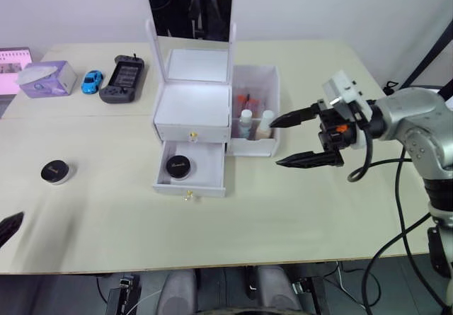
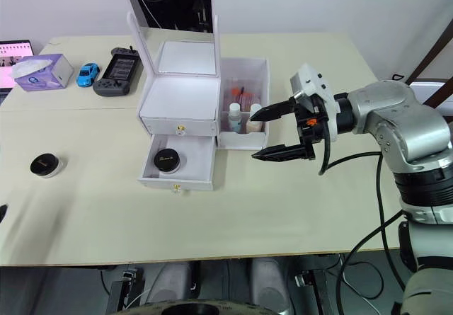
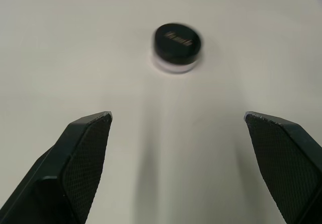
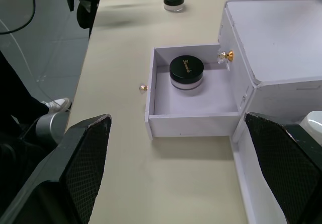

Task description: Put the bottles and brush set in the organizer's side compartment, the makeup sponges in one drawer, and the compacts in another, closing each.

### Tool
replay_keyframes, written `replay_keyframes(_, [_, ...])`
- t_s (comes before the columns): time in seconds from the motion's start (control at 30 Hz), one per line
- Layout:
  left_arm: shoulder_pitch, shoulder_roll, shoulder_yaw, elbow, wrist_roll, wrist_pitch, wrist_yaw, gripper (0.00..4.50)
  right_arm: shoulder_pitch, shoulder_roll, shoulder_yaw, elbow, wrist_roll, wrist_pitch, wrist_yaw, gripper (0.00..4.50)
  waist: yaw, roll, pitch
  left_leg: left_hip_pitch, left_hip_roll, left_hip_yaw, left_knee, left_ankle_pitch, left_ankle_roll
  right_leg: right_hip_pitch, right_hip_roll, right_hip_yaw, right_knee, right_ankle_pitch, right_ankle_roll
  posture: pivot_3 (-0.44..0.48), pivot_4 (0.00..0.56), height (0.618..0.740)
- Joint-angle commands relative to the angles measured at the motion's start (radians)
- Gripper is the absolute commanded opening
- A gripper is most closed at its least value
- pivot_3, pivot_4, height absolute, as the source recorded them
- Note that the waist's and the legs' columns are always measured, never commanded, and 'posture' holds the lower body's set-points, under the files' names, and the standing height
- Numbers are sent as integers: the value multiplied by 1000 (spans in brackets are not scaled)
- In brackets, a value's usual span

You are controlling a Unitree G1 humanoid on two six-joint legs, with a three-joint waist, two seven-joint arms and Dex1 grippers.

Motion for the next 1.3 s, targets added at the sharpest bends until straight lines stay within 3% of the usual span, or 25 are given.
replay_keyframes(0.03, [49, -37, 43, 21, 6, -72, 13, 4430, -31, 4, -14, 5, -11, -20, 27, 4500, -2, -1, 0, 0, 0, 0, 0, 0, 0, 0, 0, 0, 0, 0, 0, 0, 150, 740])
replay_keyframes(0.33, [16, -17, 5, 70, -18, -113, 39, 4430, -35, -2, -36, -21, 13, 34, 43, 4500, -1, -1, -1, -1, 1, 1, -1, 0, 0, -3, 0, 0, 2, 0, 0, 0, 150, 740])
replay_keyframes(0.67, [-258, 100, -213, 55, 28, -47, 160, 4430, -25, -20, -124, -149, 131, 180, -20, 4500, -4, -1, -1, -1, 0, 2, -1, 0, 0, 2, 0, 0, 2, 3, -5, 0, 150, 740])
replay_keyframes(0.97, [-472, 145, -389, 238, 116, -40, 245, 4430, 23, -56, -190, -231, 183, 237, -94, 4500, 0, -2, -1, 0, 1, 2, -2, 0, 0, 1, 2, 0, 6, 4, -5, 0, 150, 740])
replay_keyframes(1.3, [-622, 157, -498, 401, 187, -92, 248, 4430, 34, -75, -207, -266, 198, 248, -151, 4500, 0, -2, -2, 1, 1, 2, -1, 0, 0, 2, 2, 0, 7, 4, -5, 0, 150, 740])
